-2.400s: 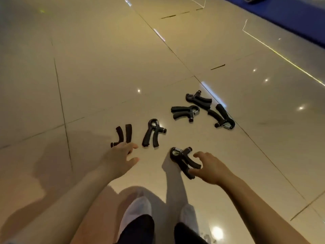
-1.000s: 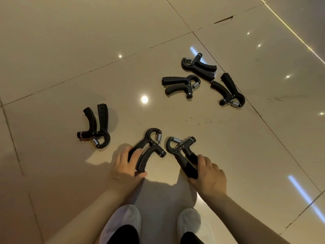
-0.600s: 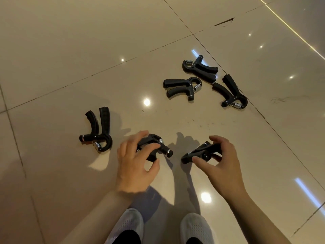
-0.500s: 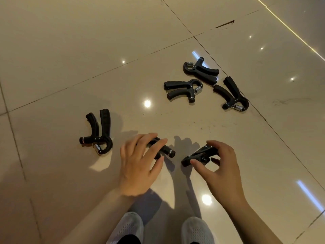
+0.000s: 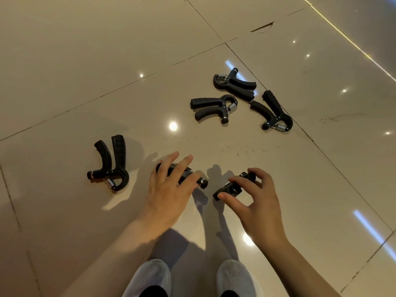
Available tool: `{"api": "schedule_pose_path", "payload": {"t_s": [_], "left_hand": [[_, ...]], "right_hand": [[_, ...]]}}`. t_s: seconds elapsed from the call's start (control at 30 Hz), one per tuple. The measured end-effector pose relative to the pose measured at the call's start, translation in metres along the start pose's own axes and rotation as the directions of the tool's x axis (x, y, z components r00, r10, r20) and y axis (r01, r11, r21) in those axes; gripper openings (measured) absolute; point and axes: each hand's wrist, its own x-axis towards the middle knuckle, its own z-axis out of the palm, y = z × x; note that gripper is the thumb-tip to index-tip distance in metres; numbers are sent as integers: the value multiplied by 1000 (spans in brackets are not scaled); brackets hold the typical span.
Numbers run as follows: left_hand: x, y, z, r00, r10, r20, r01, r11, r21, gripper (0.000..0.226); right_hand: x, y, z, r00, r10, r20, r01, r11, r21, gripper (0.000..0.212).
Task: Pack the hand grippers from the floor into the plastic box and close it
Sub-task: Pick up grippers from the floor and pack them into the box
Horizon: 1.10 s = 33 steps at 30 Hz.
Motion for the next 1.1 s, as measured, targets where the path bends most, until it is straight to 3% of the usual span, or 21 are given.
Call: {"api": "schedule_pose_path", "payload": {"t_s": [0.2, 0.3, 0.4, 0.57, 0.73, 0.9, 1.1], "left_hand": [[12, 27, -56, 990, 115, -77, -119, 992, -49, 34], [25, 53, -104, 963, 171, -207, -192, 977, -88, 22], [41, 86, -169, 880, 329, -343, -367, 929, -49, 15], [60, 164, -283, 709, 556, -433, -590, 804, 66, 18], [39, 274, -358, 641, 642, -420, -723, 690, -48, 32], [-14, 385, -362, 542, 686, -486, -823, 551, -140, 30], [-84, 500, -341, 445, 747, -495, -894, 334, -300, 27]], "right_hand": [[-13, -20, -55, 998, 20, -65, -17, 999, 43, 36], [-29, -38, -108, 981, 14, -196, 0, 997, 72, 41], [-75, -54, -166, 929, 59, -365, 14, 981, 194, 46], [-182, -61, -234, 805, 150, -575, 78, 933, 353, 40], [-281, -58, -285, 642, 212, -737, 113, 924, 365, 25], [-372, -45, -325, 514, 244, -822, 122, 928, 351, 22], [-494, -19, -353, 287, 343, -895, 86, 921, 380, 24]]}}
